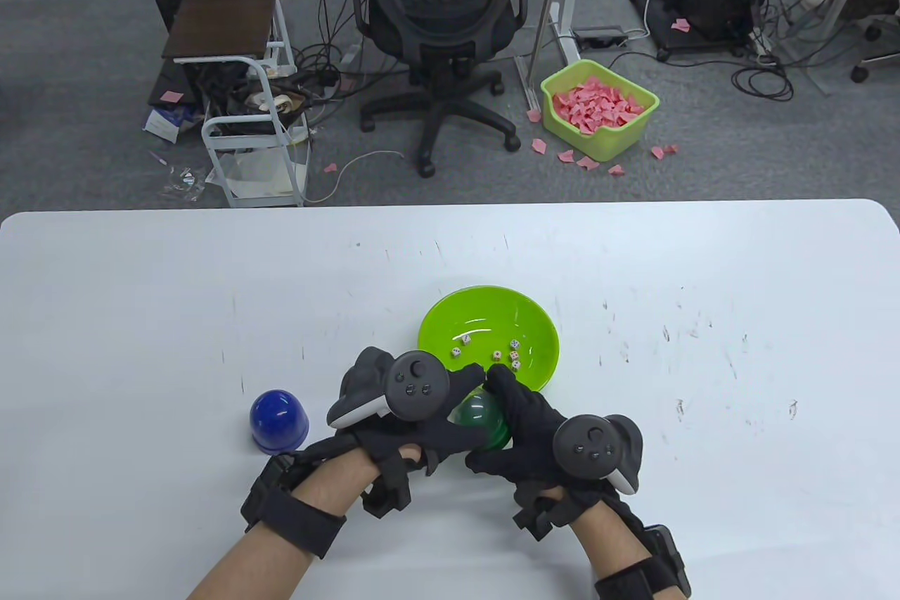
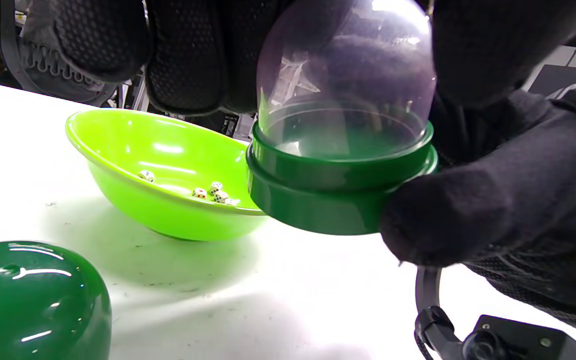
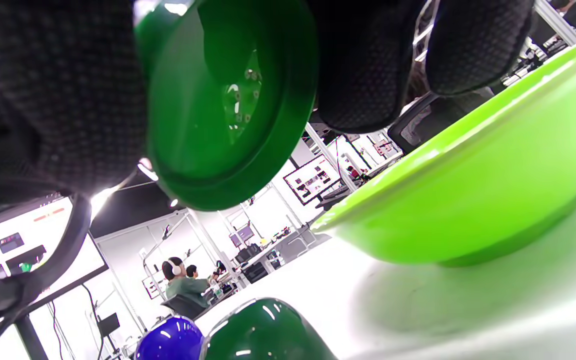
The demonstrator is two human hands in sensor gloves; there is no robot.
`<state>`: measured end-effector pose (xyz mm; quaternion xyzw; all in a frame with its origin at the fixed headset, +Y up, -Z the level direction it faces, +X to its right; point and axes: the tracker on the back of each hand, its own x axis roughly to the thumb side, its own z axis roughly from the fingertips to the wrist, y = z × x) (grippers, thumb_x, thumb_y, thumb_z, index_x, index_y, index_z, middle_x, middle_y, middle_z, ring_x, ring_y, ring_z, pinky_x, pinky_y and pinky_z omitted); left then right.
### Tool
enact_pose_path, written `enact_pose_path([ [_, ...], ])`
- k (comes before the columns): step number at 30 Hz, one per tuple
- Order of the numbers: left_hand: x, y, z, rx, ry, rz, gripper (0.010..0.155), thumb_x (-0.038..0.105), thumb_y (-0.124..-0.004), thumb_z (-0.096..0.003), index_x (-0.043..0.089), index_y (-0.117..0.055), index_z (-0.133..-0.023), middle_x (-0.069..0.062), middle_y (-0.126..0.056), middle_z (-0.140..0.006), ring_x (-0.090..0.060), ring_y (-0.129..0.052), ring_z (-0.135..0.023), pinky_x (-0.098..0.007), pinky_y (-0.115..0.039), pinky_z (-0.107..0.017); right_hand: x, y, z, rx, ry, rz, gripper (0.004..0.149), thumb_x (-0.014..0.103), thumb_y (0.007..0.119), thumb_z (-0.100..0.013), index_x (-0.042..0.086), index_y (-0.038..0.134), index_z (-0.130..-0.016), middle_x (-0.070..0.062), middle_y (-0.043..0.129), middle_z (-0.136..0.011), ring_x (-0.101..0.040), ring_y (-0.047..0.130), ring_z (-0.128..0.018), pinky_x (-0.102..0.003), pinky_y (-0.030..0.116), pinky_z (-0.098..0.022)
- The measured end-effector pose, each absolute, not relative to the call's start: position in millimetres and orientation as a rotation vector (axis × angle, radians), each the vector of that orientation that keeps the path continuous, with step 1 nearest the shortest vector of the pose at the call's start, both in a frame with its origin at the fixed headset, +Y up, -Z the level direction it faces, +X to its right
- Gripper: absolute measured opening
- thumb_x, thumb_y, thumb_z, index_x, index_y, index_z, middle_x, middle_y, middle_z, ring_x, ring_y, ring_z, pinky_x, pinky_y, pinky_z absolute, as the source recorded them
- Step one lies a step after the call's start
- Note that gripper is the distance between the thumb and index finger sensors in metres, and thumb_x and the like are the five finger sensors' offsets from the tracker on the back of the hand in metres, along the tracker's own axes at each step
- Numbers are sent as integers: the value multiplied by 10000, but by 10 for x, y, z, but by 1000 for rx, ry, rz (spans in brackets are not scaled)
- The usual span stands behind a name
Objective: Pour dice into bowl
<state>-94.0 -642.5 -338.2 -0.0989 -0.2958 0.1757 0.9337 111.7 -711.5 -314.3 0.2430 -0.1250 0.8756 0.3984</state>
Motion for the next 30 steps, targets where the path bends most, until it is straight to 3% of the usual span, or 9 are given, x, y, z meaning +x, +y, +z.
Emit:
enact_pose_path([
  [7, -1219, -6383, -3437, -167, -544, 378, 880, 679, -787, -413, 230, -495, -1112, -159, -742, -1063, -399, -824, -897, -555, -735, -651, 1269, -7100, -3188, 541, -343, 2215, 1073, 462, 1019, -293, 2, 442, -1072, -254, 715, -1048, -435, 884, -700, -698, 698, -582],
  [15, -1449, -6745, -3482, -195, -454, 178, 892, 681, -808, -401, 236, -497, -1108, -157, -724, -1075, -399, -807, -919, -557, -733, -654, 1339, -7095, -3208, 501, -357, 2215, 1069, 464, 1016, -299, 6, 439, -1073, -254, 711, -1051, -437, 883, -698, -699, 697, -581],
  [24, -1341, -7161, -3497, -274, -400, -38, 951, 708, -806, -384, 215, -451, -1116, -188, -681, -1097, -428, -785, -949, -564, -733, -654, 1346, -7092, -3203, 499, -357, 2225, 1068, 465, 1013, -303, 5, 437, -1074, -255, 708, -1051, -439, 881, -697, -699, 697, -580],
  [30, -1242, -7335, -3504, -354, -363, -151, 909, 712, -792, -387, 254, -490, -1111, -196, -696, -1088, -436, -792, -944, -563, -735, -655, 1352, -7087, -3202, 500, -357, 2226, 1067, 464, 1013, -304, 5, 436, -1075, -256, 707, -1052, -440, 881, -696, -700, 694, -581],
])
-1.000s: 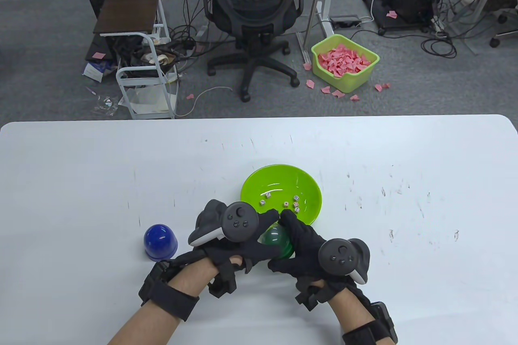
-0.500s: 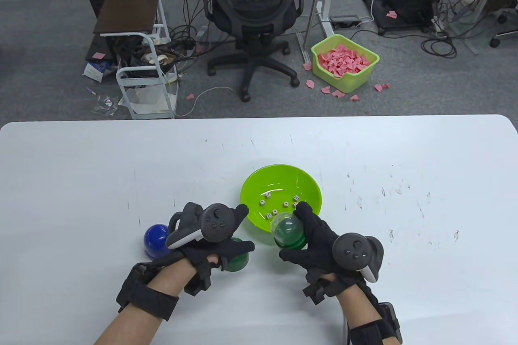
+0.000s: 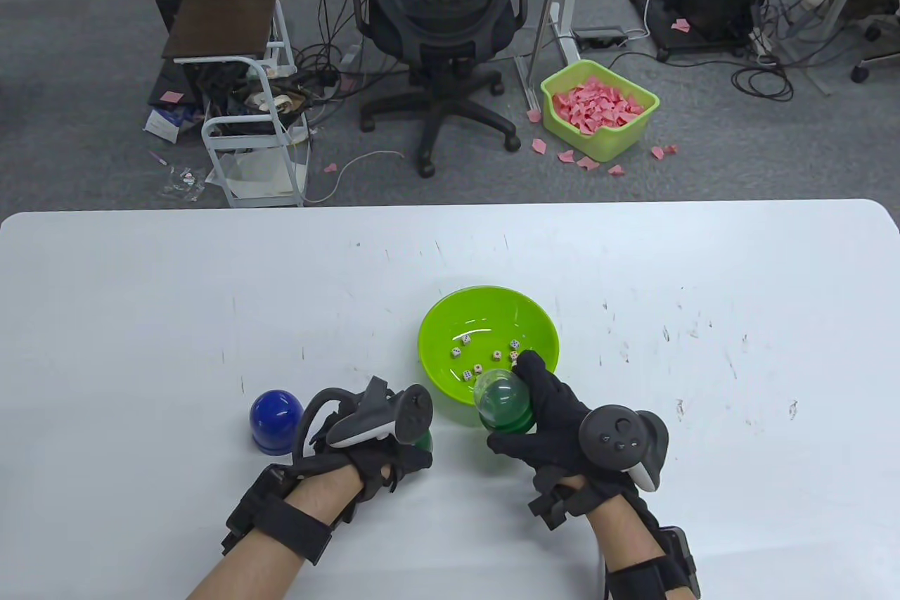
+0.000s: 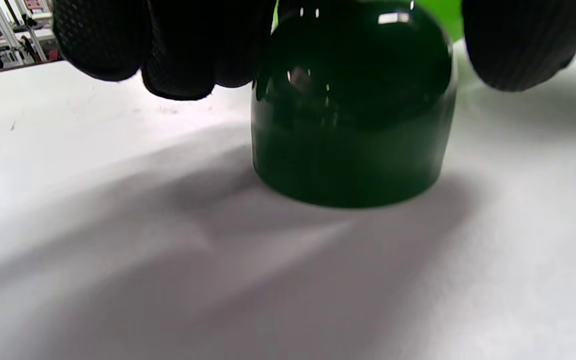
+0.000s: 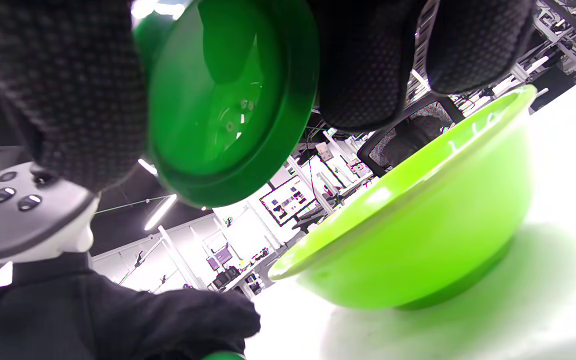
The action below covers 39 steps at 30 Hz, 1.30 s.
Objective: Pour dice into bowl
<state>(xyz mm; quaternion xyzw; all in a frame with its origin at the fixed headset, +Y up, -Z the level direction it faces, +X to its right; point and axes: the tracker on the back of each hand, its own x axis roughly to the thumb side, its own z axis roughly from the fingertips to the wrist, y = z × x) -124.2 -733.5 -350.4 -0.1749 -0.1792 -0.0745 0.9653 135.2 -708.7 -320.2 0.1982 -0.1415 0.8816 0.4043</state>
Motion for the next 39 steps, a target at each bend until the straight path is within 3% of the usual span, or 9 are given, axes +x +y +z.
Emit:
enact_pose_path([
  [14, -1315, -7308, -3518, -288, -388, -68, 898, 696, -798, -384, 229, -497, -1089, -170, -794, -1004, -383, -873, -843, -540, -762, -628, 1346, -7088, -3201, 512, -353, 2237, 1068, 466, 1013, -303, 5, 437, -1075, -255, 708, -1051, -439, 883, -693, -700, 695, -580],
  [28, -1636, -6599, -3523, -145, -409, 323, 907, 701, -797, -388, 220, -493, -1094, -169, -787, -1012, -385, -867, -848, -546, -757, -631, 1307, -7092, -3198, 536, -328, 2281, 1067, 458, 1018, -297, 2, 444, -1073, -264, 720, -1043, -436, 889, -685, -701, 698, -578],
  [39, -1367, -6310, -3441, -117, -531, 445, 914, 699, -795, -392, 219, -475, -1101, -162, -771, -1030, -387, -852, -872, -556, -748, -645, 1219, -7096, -3183, 577, -290, 2302, 1087, 446, 1025, -282, -3, 428, -1072, -272, 729, -1035, -437, 897, -677, -702, 700, -577],
])
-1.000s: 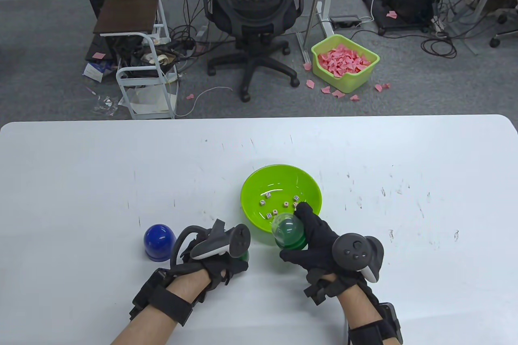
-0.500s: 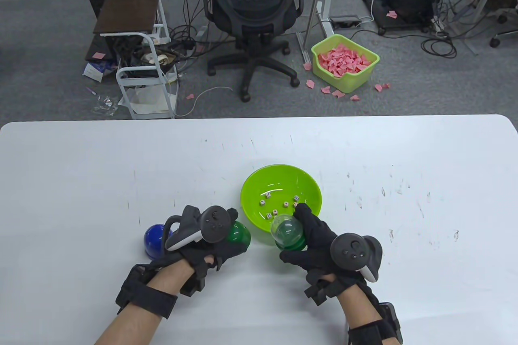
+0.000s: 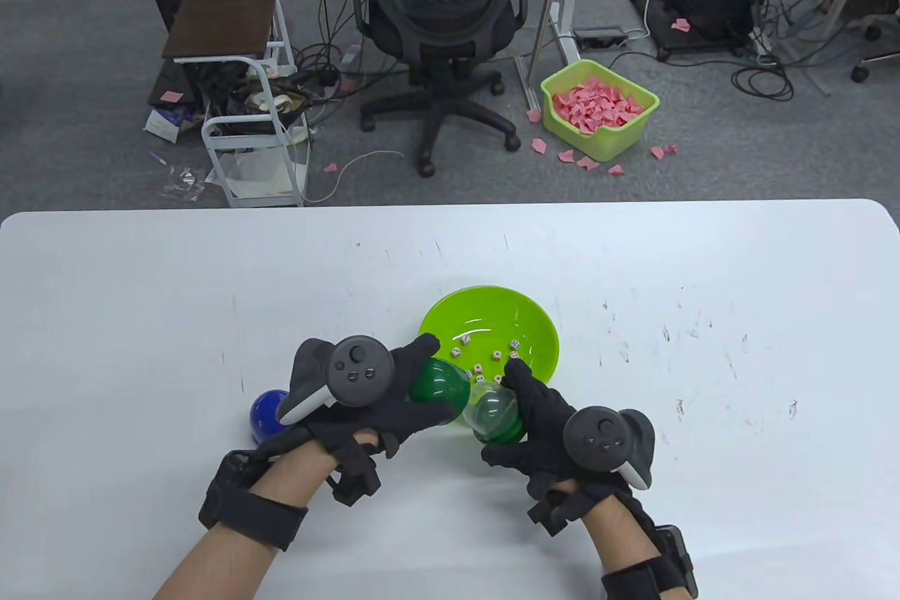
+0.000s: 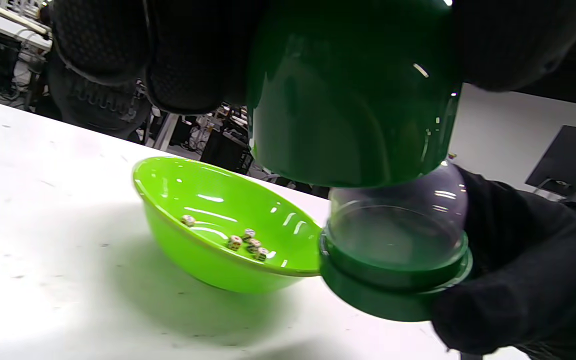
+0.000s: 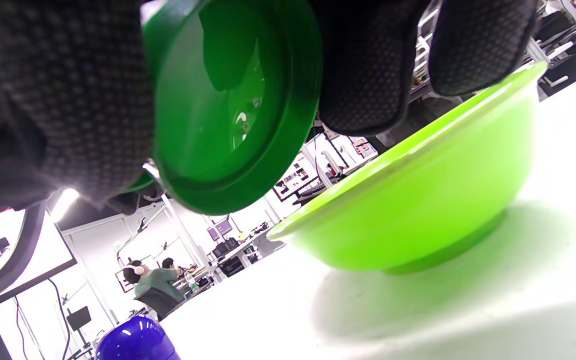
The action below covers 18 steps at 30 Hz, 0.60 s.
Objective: Pour dice into bowl
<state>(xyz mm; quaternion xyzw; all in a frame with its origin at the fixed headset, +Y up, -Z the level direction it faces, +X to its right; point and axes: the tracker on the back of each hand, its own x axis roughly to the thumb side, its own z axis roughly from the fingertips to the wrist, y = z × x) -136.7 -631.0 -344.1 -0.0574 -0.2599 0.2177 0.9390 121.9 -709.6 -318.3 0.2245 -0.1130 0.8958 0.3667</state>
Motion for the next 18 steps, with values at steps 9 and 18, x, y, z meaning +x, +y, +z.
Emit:
enact_pose_path([
  [9, -1014, -6402, -3435, -167, -582, 418, 919, 697, -797, -393, 216, -468, -1103, -165, -766, -1034, -388, -849, -877, -558, -745, -648, 1182, -7076, -3155, 595, -312, 2286, 1100, 453, 1022, -279, -3, 411, -1071, -277, 743, -1027, -436, 907, -679, -698, 710, -571],
  [18, -869, -6451, -3427, -199, -593, 401, 926, 696, -789, -398, 217, -438, -1109, -170, -749, -1041, -393, -837, -884, -559, -737, -654, 1164, -7008, -3099, 628, -387, 2244, 1039, 446, 1013, -289, -5, 483, -1060, -306, 750, -1019, -440, 921, -674, -698, 715, -571],
])
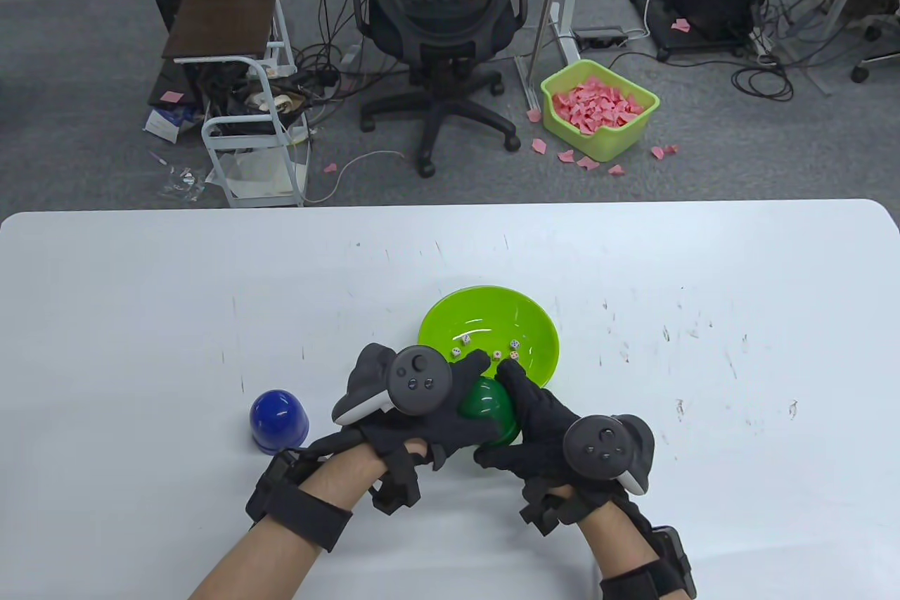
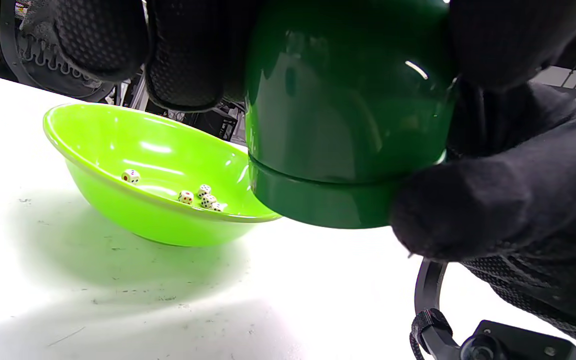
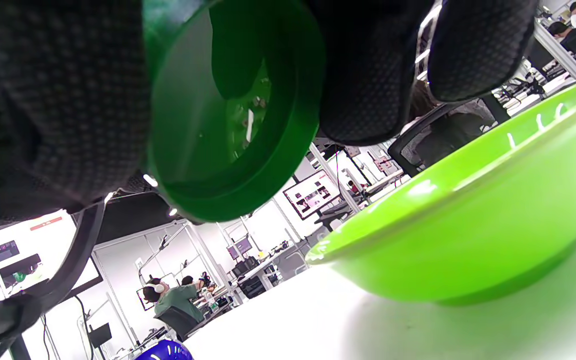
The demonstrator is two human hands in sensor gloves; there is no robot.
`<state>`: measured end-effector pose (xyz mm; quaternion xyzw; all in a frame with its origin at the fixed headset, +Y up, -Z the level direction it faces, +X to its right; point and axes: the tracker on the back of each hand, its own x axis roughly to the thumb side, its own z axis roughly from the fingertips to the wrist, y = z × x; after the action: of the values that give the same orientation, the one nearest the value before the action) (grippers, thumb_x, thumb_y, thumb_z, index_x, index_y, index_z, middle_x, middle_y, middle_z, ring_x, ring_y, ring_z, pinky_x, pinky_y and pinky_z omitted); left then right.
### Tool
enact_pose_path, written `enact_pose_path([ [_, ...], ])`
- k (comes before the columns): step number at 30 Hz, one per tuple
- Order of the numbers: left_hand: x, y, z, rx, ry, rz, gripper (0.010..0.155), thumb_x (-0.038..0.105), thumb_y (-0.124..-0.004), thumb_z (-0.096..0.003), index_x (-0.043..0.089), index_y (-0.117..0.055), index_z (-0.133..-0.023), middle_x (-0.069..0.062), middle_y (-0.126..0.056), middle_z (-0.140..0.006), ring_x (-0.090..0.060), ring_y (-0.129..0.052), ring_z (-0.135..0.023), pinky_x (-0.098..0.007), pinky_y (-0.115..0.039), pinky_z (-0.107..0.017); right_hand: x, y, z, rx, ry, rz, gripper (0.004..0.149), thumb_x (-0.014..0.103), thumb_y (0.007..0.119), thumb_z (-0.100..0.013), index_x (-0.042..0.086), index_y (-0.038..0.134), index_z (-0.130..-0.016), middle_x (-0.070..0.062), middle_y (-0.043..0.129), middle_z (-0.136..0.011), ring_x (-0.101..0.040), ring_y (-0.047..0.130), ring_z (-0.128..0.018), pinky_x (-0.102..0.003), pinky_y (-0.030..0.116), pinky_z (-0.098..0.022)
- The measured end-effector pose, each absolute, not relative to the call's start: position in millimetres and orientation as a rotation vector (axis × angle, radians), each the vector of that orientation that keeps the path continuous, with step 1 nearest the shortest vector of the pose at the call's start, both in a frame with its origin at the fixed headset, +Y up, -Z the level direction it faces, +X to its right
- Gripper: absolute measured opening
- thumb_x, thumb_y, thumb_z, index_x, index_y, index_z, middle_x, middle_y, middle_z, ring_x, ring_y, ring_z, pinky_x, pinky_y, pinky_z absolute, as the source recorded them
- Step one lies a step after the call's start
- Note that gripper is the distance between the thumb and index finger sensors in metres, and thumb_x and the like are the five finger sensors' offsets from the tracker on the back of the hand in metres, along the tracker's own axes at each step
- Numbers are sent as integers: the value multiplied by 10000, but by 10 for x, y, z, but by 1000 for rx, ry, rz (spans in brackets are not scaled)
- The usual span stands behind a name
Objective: Pour dice into bowl
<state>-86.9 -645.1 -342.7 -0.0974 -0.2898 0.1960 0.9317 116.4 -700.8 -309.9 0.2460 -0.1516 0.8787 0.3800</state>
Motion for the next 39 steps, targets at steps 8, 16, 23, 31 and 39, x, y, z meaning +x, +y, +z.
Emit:
enact_pose_path([
  [8, -826, -6405, -3403, -181, -600, 400, 948, 697, -770, -408, 221, -366, -1120, -179, -671, -1086, -403, -797, -917, -563, -722, -665, 1177, -7011, -3080, 576, -433, 2158, 996, 501, 988, -335, -42, 538, -1038, -314, 765, -1000, -462, 907, -675, -699, 721, -558],
  [16, -963, -6248, -3357, -141, -627, 460, 959, 723, -715, -410, 228, -312, -1126, -170, -562, -1142, -414, -742, -969, -578, -698, -684, 1321, -7015, -3108, 480, -455, 2052, 996, 511, 993, -332, -24, 542, -1040, -301, 767, -1005, -452, 911, -672, -691, 726, -558],
  [23, -1411, -6367, -3346, -78, -558, 382, 949, 715, -722, -417, 229, -317, -1125, -163, -573, -1139, -411, -746, -969, -588, -692, -690, 1411, -7036, -3146, 435, -447, 2014, 993, 499, 999, -331, -16, 539, -1044, -290, 751, -1021, -461, 897, -697, -697, 717, -563],
  [31, -1895, -6768, -3328, -38, -497, 390, 931, 701, -736, -423, 231, -338, -1122, -152, -601, -1128, -403, -763, -961, -593, -697, -689, 1411, -7029, -3148, 431, -441, 2003, 993, 492, 1004, -325, -8, 540, -1047, -282, 750, -1027, -460, 892, -704, -698, 711, -570],
  [39, -2095, -7011, -3275, 11, -472, 432, 906, 692, -736, -429, 232, -371, -1119, -146, -640, -1111, -397, -790, -942, -589, -711, -677, 1434, -7021, -3151, 407, -447, 1984, 994, 490, 1007, -324, -19, 547, -1042, -285, 754, -1023, -460, 890, -707, -699, 710, -570],
])
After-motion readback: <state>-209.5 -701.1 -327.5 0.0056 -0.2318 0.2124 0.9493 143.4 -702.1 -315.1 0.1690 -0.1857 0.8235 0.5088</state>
